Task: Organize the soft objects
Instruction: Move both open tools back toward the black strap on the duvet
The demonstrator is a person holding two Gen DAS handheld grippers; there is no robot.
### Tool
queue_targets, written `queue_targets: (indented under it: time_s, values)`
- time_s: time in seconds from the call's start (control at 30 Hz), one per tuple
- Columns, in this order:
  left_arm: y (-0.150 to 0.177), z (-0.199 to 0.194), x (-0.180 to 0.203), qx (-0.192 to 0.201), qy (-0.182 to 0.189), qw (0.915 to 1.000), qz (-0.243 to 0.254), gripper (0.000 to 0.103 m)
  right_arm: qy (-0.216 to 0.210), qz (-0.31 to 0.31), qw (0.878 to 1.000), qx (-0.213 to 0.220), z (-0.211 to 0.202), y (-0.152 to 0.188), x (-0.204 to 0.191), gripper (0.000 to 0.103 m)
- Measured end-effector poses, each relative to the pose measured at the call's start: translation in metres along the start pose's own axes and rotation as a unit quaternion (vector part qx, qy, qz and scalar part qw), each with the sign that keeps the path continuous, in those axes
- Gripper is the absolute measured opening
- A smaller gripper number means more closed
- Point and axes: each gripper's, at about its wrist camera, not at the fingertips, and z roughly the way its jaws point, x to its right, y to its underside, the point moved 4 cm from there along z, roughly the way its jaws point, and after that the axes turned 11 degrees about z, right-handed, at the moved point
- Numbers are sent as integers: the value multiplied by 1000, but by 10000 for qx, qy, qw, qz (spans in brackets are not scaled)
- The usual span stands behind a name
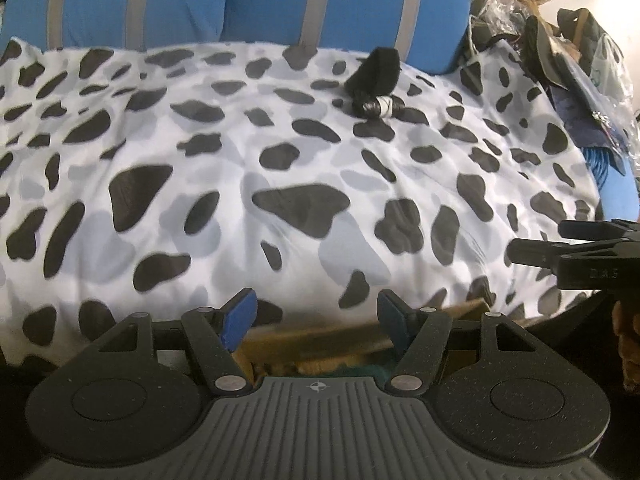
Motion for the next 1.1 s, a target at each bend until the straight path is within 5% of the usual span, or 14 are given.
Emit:
queue_targets:
  time_s: [0.43, 1.1]
  values:
    - [-29, 17, -15, 346, -113, 9992, 166, 66, 80, -164, 9997, 161, 31, -26, 6, 103]
    - [-72, 65, -40, 305, -438, 9981, 313, 66, 91, -343, 9987, 373, 77, -68, 9, 103]
